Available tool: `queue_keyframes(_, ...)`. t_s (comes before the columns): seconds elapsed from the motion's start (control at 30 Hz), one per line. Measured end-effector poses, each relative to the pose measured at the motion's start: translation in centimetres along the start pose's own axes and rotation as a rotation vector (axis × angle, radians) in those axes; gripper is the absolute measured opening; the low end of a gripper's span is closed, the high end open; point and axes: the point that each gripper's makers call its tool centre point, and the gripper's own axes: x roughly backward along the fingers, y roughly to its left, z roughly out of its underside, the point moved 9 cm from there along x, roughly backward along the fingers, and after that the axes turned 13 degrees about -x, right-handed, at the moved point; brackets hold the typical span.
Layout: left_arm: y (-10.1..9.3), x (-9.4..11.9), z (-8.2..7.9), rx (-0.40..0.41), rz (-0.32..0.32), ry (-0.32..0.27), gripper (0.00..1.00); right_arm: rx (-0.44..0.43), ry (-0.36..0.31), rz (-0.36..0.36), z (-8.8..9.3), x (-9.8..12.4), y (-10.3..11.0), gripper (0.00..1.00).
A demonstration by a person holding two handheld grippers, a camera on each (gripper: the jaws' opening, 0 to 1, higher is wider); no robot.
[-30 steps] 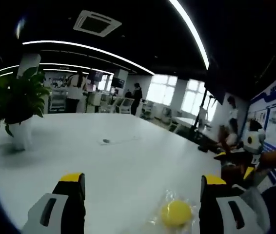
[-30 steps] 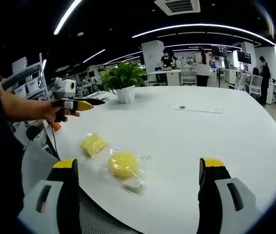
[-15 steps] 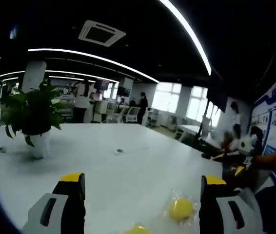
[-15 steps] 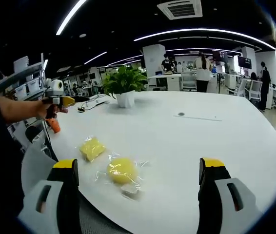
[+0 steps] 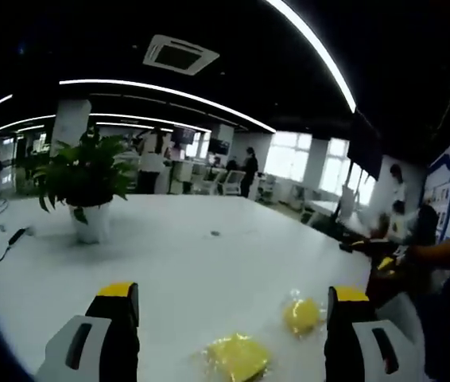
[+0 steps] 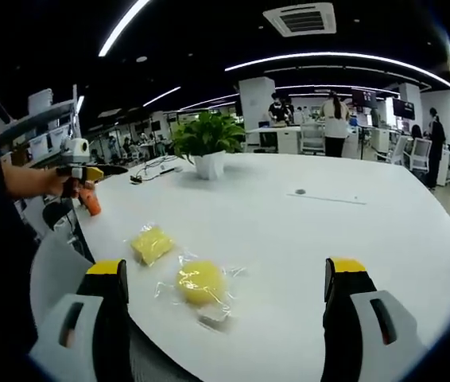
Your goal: Compare the silicone blocks by pressing each to a similar depth, holding the contact briefly, and releasing to observe deformation and rebound differences across the visible hardness samples.
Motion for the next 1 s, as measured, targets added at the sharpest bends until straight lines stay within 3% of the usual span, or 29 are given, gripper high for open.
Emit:
queue_keyframes(0.13,0.5,1.7,2.0,0.017,-0.018,0.033,1.0,-0.009,-0.001,-0.011,0.8,-0.1,0.3,0.96)
queue_keyframes(0.33,0.2,3.4,3.7,0.041,-0.052,0.046,1.0,-0.027,0.05,-0.004,2.4,0.0,0.2,0.96)
queue_keyframes(0.47,-0.1,4.1,3.5,0.032,-0.079,0.018,1.0,-0.029,0.06,0.002,2.9,0.4,-0.2,0.96)
queue_keyframes(0.7,-0.6,4.6,4.5,0.017,-0.07,0.051,1.0,-0.056,0.069,0.069,4.2,1.8,-1.7,0.97)
queue_keyframes(0.8,-0.9,4.8,5.2,-0.016,-0.062,0.06,1.0,-0.07,0.071,0.067,5.1,1.9,-1.9,0.97)
queue_keyframes(1.0,-0.9,5.2,6.4,0.006,-0.057,0.084,1.0,-0.053,0.091,0.037,5.9,1.9,-1.5,0.97)
